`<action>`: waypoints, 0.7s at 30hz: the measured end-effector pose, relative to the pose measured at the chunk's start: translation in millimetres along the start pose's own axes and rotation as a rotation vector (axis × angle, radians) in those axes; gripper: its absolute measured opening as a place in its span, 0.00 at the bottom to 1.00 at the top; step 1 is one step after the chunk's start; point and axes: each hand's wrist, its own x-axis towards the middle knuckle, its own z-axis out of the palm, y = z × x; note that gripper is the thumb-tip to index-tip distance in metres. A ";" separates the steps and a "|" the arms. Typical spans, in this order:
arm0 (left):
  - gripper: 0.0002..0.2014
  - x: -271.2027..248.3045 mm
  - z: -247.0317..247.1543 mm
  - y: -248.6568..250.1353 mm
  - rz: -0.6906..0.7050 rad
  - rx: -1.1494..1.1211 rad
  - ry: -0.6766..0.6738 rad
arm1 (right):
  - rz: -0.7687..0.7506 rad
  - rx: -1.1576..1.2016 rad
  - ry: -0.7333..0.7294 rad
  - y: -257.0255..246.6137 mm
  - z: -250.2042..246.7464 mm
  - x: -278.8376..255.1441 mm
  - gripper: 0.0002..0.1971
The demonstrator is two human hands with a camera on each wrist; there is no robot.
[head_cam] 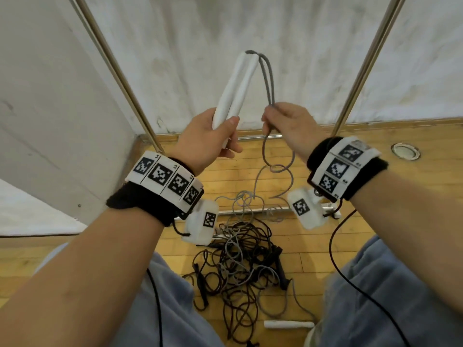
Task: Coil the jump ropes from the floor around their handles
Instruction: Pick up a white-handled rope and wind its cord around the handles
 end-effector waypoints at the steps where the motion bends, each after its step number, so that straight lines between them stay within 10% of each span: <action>1: 0.06 0.7 3.5 -0.1 -0.020 -0.059 0.019 | 0.019 -0.043 -0.052 1.2 5.8 -2.1 0.13; 16: 0.09 40.5 26.6 -16.3 -0.168 -0.306 0.395 | 0.168 0.185 -0.133 8.2 30.4 -5.8 0.17; 21: 0.06 39.1 33.0 -12.8 -0.211 -0.405 0.259 | 0.076 -0.103 -0.190 10.6 37.0 -8.2 0.23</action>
